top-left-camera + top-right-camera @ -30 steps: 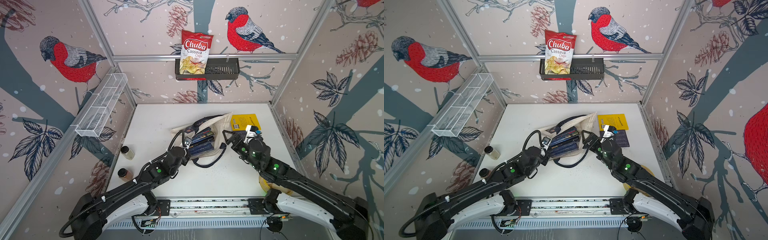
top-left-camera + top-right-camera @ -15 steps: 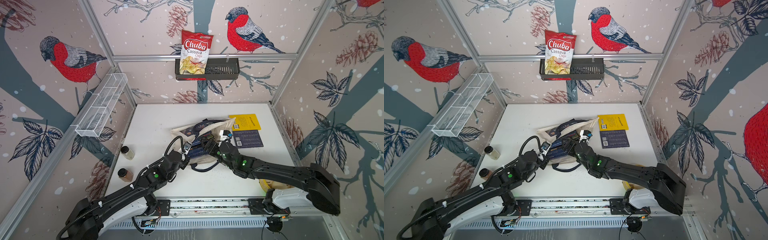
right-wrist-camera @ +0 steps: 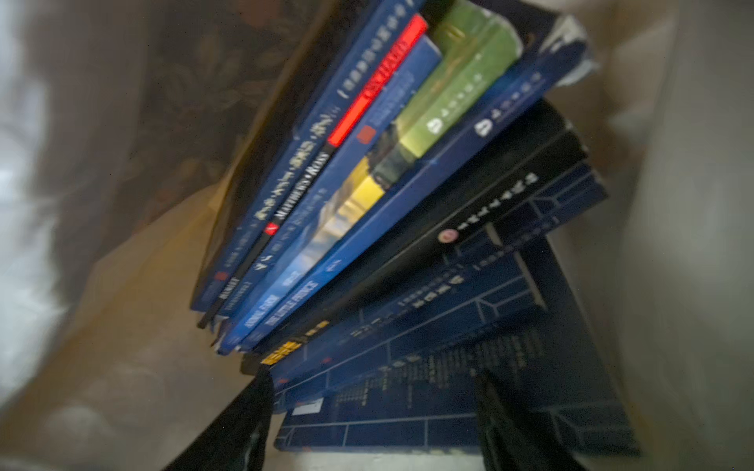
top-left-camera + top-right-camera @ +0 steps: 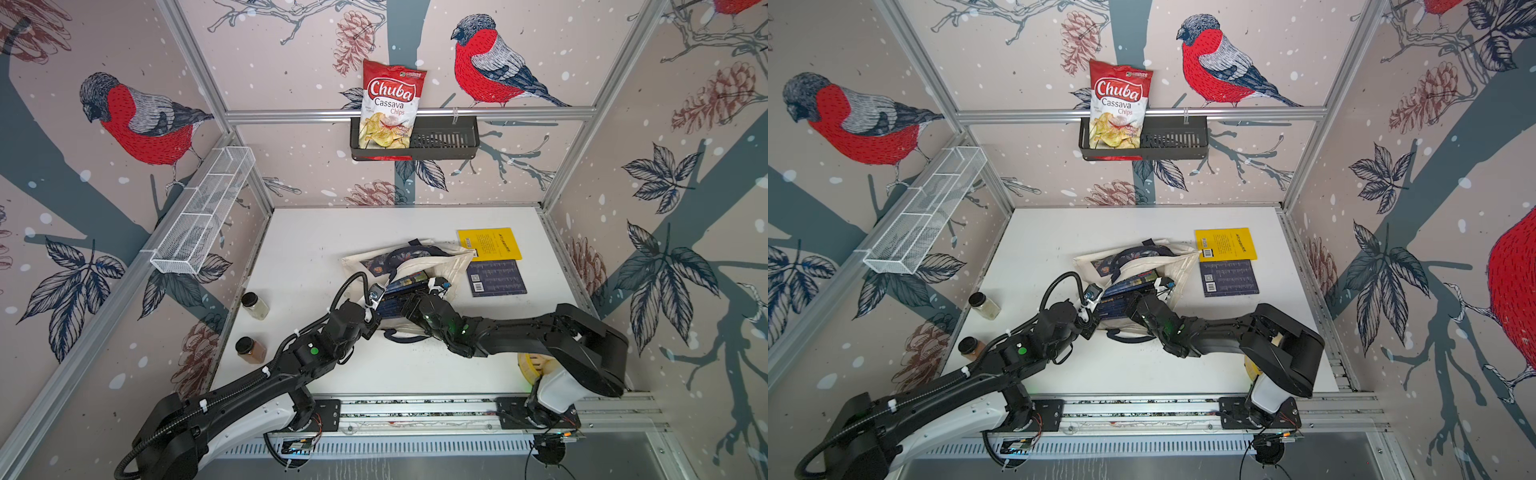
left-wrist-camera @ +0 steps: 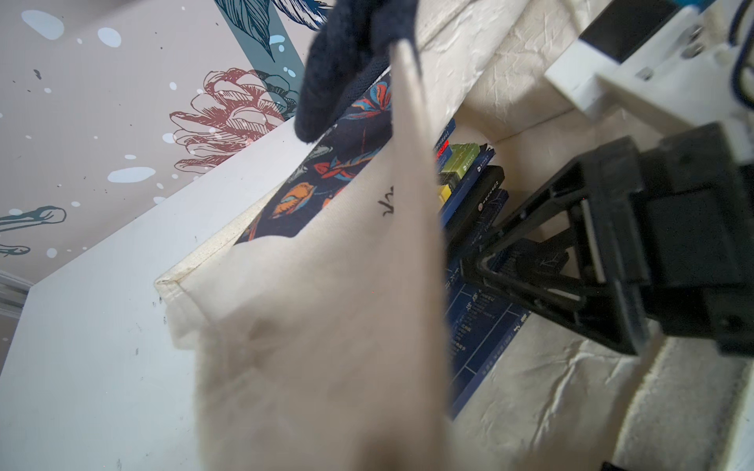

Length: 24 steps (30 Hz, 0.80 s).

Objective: Take out the books from the canvas bag
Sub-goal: Pick up the book from the canvas bag.

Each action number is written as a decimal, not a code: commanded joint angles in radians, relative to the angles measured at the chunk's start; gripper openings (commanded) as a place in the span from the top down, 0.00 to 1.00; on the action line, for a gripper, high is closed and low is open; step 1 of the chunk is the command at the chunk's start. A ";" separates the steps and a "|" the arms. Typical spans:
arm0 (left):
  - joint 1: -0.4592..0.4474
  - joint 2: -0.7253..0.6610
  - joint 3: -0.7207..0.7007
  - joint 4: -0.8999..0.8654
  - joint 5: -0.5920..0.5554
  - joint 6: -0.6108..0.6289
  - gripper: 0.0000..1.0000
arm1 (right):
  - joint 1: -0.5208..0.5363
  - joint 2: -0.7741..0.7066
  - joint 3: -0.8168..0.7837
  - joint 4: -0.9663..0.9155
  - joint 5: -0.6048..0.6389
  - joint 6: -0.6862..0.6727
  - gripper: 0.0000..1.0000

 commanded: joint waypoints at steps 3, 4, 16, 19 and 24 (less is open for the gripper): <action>-0.004 0.007 0.009 0.066 0.009 0.034 1.00 | -0.041 0.018 -0.038 -0.014 -0.015 0.038 0.33; -0.004 0.008 0.006 0.068 0.012 0.034 1.00 | -0.051 0.014 -0.045 0.000 -0.013 0.042 0.35; -0.010 0.020 0.006 0.069 0.029 0.040 1.00 | -0.097 -0.035 -0.044 0.138 -0.010 0.027 0.45; -0.010 0.025 0.008 0.074 0.039 0.043 1.00 | -0.102 -0.052 -0.008 0.117 0.008 0.002 0.44; -0.014 0.024 0.006 0.071 0.042 0.043 1.00 | -0.141 -0.044 0.066 0.066 -0.011 -0.023 0.43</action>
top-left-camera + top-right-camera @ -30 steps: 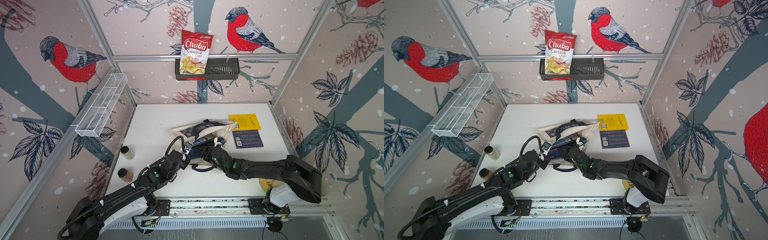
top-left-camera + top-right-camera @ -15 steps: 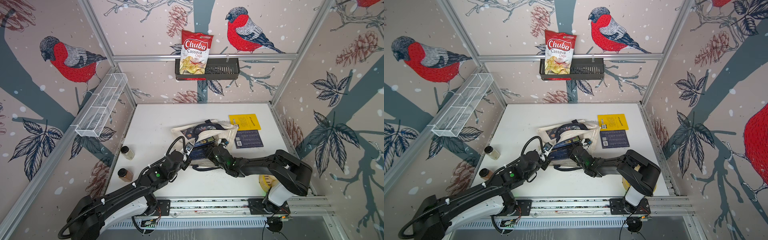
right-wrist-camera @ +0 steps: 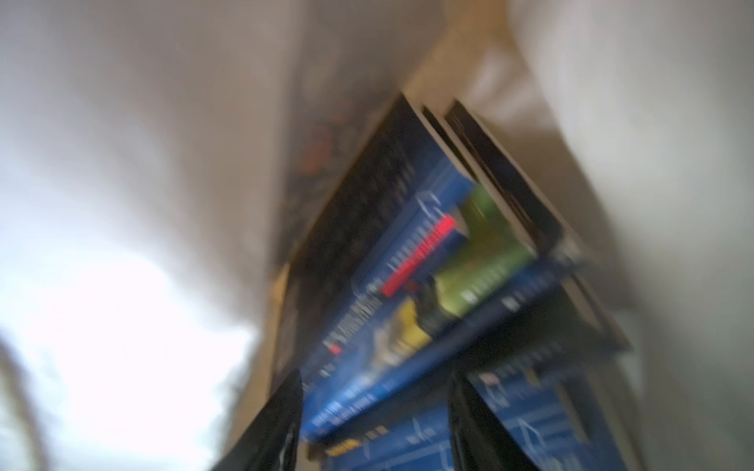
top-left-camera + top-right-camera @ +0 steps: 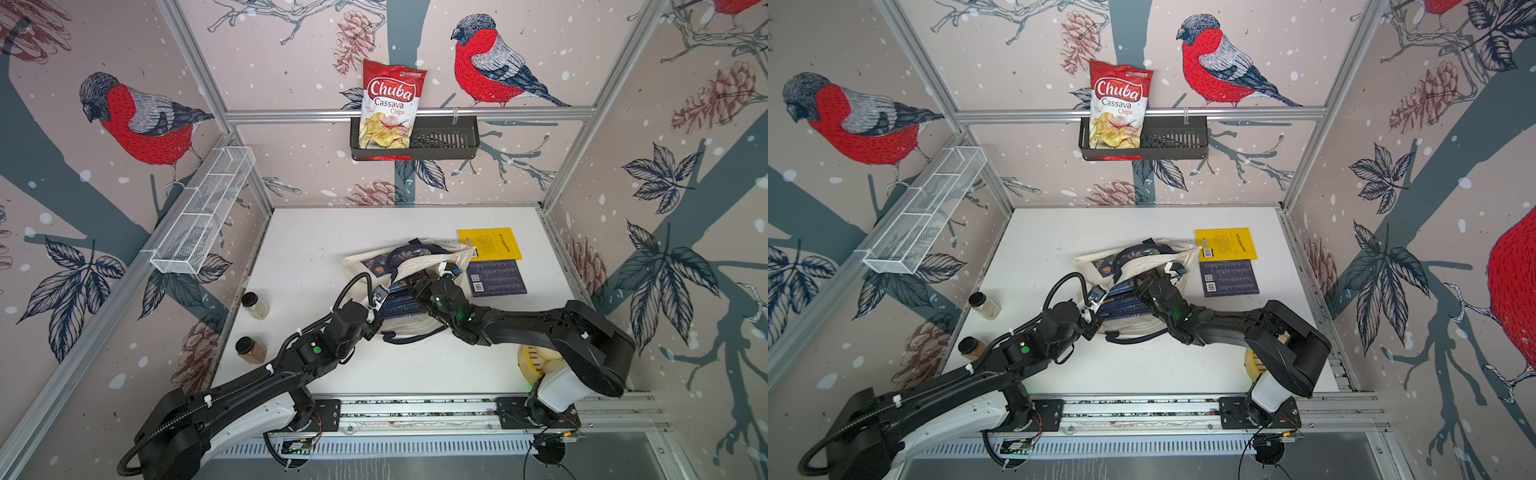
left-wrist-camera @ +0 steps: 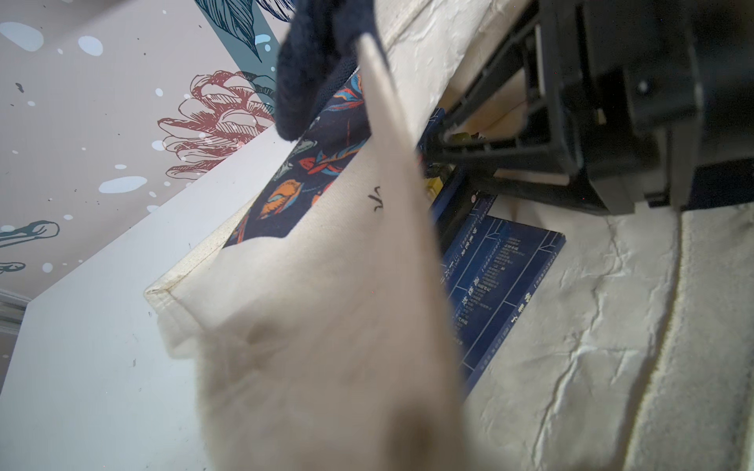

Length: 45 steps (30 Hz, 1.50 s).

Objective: Take out the books from the canvas bag
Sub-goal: Pick up the book from the canvas bag.

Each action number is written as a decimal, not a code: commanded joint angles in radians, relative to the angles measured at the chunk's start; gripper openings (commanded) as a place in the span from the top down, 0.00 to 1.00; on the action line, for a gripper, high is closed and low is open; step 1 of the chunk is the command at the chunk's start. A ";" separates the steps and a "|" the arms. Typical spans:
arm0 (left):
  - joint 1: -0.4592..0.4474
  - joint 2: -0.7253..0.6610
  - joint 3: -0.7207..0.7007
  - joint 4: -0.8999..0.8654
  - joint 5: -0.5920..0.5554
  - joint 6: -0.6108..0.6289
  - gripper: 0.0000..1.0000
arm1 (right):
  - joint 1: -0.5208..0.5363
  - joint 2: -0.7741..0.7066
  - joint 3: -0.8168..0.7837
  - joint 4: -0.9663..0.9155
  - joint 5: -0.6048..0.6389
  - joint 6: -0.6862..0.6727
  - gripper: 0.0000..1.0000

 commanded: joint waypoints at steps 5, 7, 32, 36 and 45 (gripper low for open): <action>-0.008 -0.003 0.006 0.060 0.031 0.011 1.00 | -0.071 0.068 0.080 -0.040 -0.077 -0.021 0.44; -0.012 -0.005 0.006 0.060 0.032 0.012 1.00 | -0.088 0.089 0.083 -0.019 -0.105 -0.018 0.44; -0.030 0.000 0.004 0.063 0.047 0.028 1.00 | -0.137 0.164 0.194 0.028 -0.046 -0.187 0.63; -0.034 -0.002 0.004 0.066 0.046 0.029 1.00 | -0.156 0.206 0.217 0.038 -0.106 -0.165 0.63; -0.035 0.000 0.004 0.067 0.062 0.031 1.00 | -0.148 0.281 0.287 0.039 -0.176 -0.159 0.53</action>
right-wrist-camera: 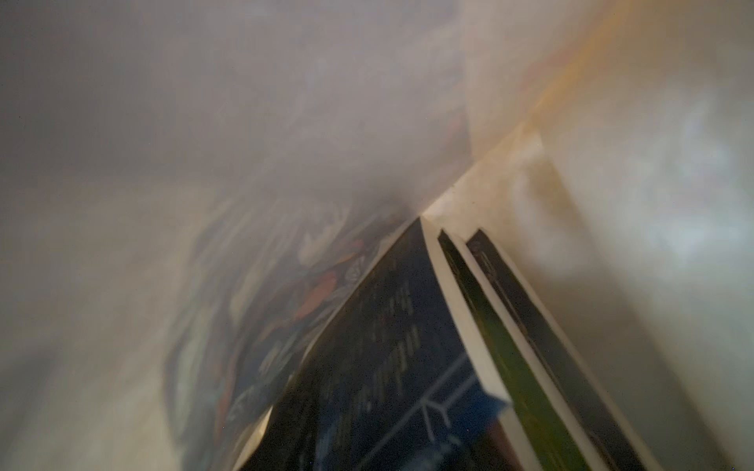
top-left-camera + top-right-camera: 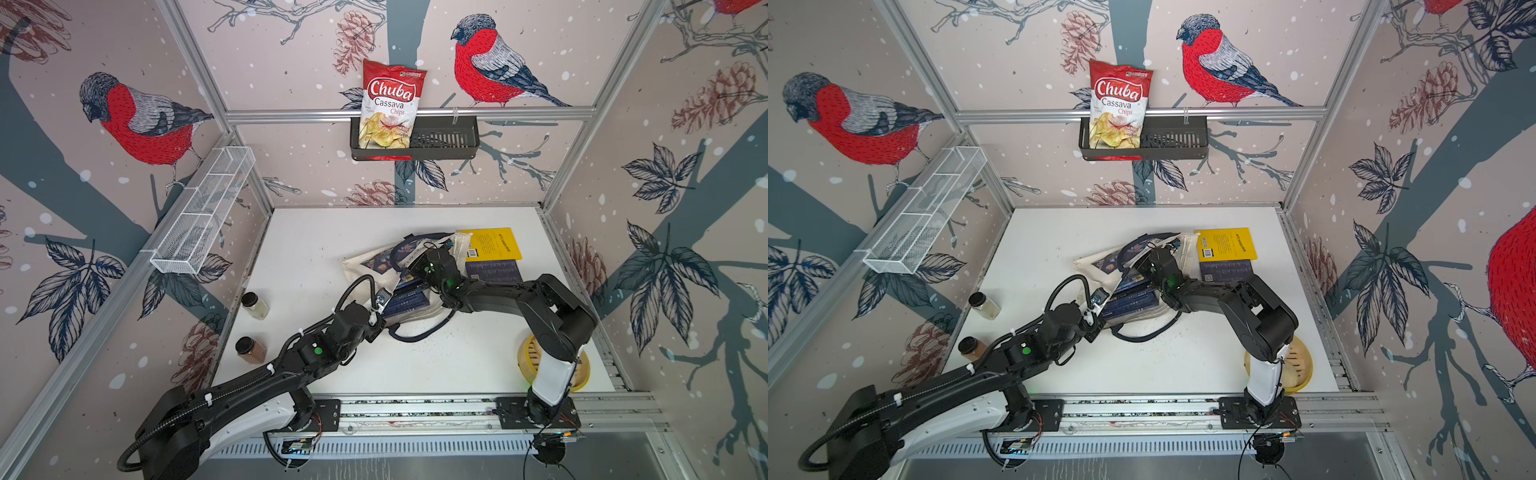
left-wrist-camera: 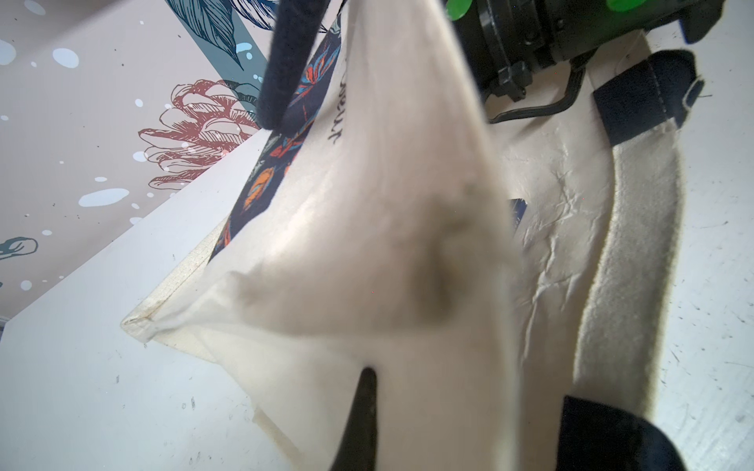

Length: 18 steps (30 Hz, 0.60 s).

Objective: Take out the books from the canvas bag
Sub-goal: Pick up the book from the canvas bag.

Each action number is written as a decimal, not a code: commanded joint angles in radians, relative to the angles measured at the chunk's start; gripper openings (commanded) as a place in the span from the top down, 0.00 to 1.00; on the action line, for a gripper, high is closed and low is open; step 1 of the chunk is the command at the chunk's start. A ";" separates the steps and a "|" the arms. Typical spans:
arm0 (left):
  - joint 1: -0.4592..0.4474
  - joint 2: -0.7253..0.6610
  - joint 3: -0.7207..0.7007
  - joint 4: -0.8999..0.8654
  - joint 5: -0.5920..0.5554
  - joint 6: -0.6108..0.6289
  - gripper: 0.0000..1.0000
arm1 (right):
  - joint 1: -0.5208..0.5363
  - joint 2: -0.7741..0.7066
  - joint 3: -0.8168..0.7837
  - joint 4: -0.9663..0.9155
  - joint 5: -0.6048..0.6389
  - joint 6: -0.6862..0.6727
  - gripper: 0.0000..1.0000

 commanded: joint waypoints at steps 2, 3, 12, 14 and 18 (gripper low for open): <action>-0.006 -0.005 0.004 0.061 0.048 0.024 1.00 | 0.019 0.032 0.032 0.008 -0.035 -0.011 0.54; -0.006 -0.005 0.003 0.063 0.048 0.026 1.00 | 0.024 0.039 0.036 0.008 -0.034 -0.007 0.54; -0.007 -0.011 0.004 0.063 0.048 0.024 1.00 | 0.053 0.058 0.050 0.021 -0.022 -0.004 0.78; -0.007 -0.012 0.004 0.065 0.046 0.024 1.00 | 0.049 0.043 0.034 0.015 -0.014 0.000 0.89; -0.008 -0.008 0.010 0.060 0.014 0.002 1.00 | 0.048 -0.028 -0.011 -0.002 -0.009 0.011 1.00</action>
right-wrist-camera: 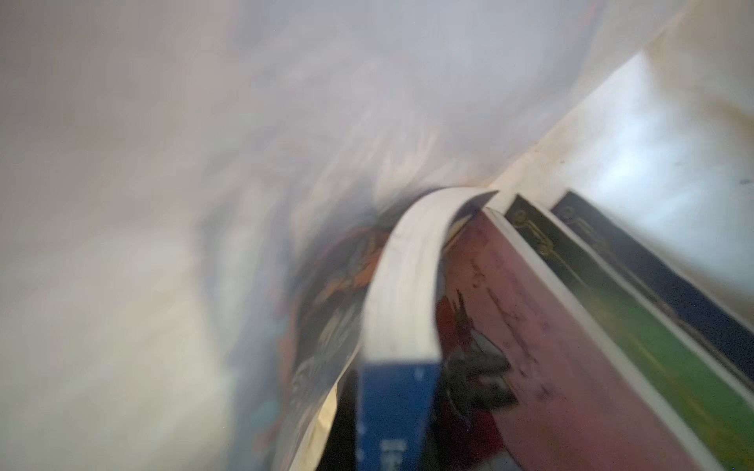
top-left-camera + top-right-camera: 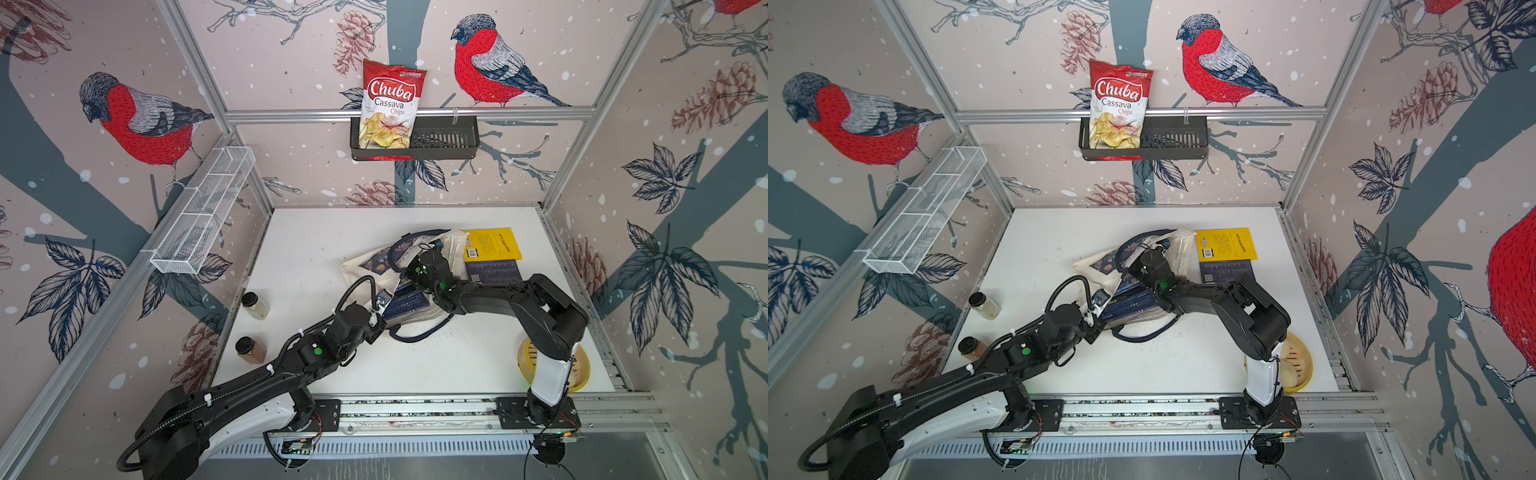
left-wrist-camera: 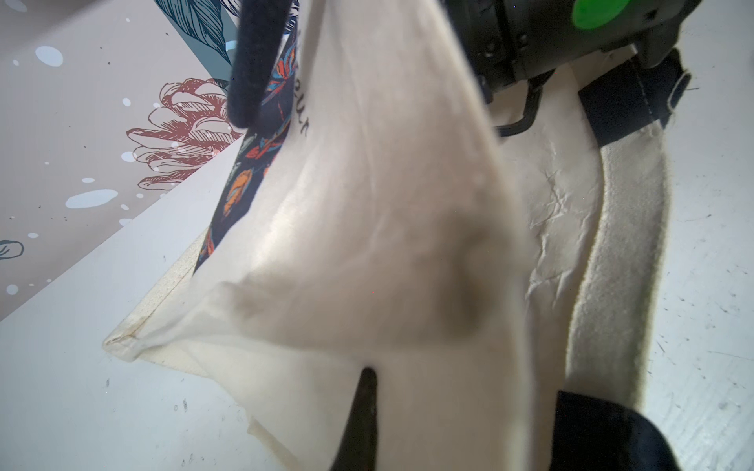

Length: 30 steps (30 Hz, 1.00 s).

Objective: Take out the books from the canvas bag
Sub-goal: Pick up the book from the canvas bag.

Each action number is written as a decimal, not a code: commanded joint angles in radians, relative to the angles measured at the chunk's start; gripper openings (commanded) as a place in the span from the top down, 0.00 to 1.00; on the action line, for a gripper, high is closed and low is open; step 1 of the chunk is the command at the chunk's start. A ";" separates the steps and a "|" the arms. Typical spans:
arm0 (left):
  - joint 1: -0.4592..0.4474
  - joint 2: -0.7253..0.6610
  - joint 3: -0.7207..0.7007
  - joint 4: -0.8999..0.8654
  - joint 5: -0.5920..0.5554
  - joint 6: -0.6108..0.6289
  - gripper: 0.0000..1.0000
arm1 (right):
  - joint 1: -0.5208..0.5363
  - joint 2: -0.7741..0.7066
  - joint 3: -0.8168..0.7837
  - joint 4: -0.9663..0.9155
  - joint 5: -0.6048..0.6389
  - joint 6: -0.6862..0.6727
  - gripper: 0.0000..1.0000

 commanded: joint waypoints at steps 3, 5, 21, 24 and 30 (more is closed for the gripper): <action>-0.003 0.002 0.021 0.064 -0.033 -0.009 1.00 | 0.007 -0.124 -0.075 -0.069 -0.005 -0.038 1.00; -0.004 -0.002 0.024 0.067 -0.075 -0.019 1.00 | 0.018 -0.191 -0.098 -0.110 -0.005 -0.051 1.00; -0.003 -0.069 0.004 0.104 -0.175 -0.067 1.00 | 0.145 -0.690 -0.217 -0.454 0.237 -0.204 1.00; -0.002 -0.072 0.001 0.106 -0.218 -0.103 1.00 | 0.188 -0.788 -0.206 -0.488 0.315 -0.294 1.00; -0.001 -0.077 0.001 0.104 -0.324 -0.170 1.00 | 0.224 -0.920 -0.192 -0.521 0.486 -0.429 1.00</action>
